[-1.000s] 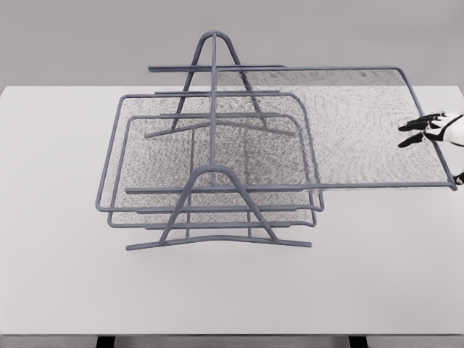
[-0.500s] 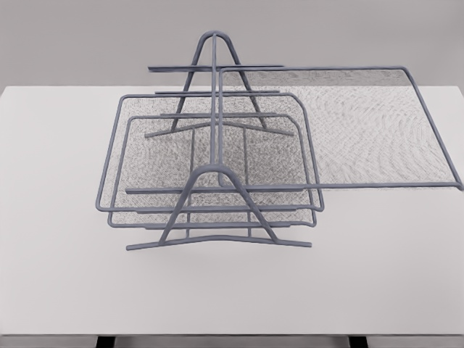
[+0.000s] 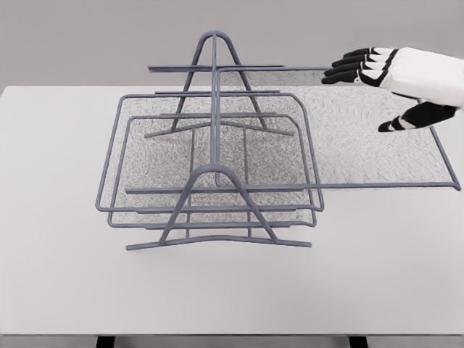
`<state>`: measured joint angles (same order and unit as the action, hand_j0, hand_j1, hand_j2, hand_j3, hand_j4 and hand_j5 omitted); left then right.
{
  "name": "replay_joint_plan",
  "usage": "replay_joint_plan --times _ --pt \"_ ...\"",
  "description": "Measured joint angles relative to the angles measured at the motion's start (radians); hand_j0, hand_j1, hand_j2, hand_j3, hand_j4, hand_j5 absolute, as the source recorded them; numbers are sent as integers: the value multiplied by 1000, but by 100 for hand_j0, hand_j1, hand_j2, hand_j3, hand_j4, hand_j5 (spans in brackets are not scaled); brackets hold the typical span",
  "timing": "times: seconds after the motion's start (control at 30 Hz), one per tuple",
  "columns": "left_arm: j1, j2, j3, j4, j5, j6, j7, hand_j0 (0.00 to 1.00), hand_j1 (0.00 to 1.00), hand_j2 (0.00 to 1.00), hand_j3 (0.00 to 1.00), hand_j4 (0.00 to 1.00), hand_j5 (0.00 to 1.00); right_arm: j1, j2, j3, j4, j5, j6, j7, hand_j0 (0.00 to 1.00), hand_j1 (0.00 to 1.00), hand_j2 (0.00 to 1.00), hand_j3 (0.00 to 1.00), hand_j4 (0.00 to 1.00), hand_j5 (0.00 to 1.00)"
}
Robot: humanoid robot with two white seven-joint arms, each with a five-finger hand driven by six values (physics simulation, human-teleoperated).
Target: Pull out the upper folder box with right arm
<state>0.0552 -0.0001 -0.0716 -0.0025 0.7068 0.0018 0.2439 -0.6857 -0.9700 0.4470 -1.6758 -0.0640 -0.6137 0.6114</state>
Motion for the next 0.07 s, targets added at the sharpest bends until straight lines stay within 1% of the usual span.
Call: replay_joint_plan --times 0.07 --pt "0 0 0 0 0 1 0 100 100 100 100 100 100 -14 46 32 -1 21 0 0 100 100 100 100 100 100"
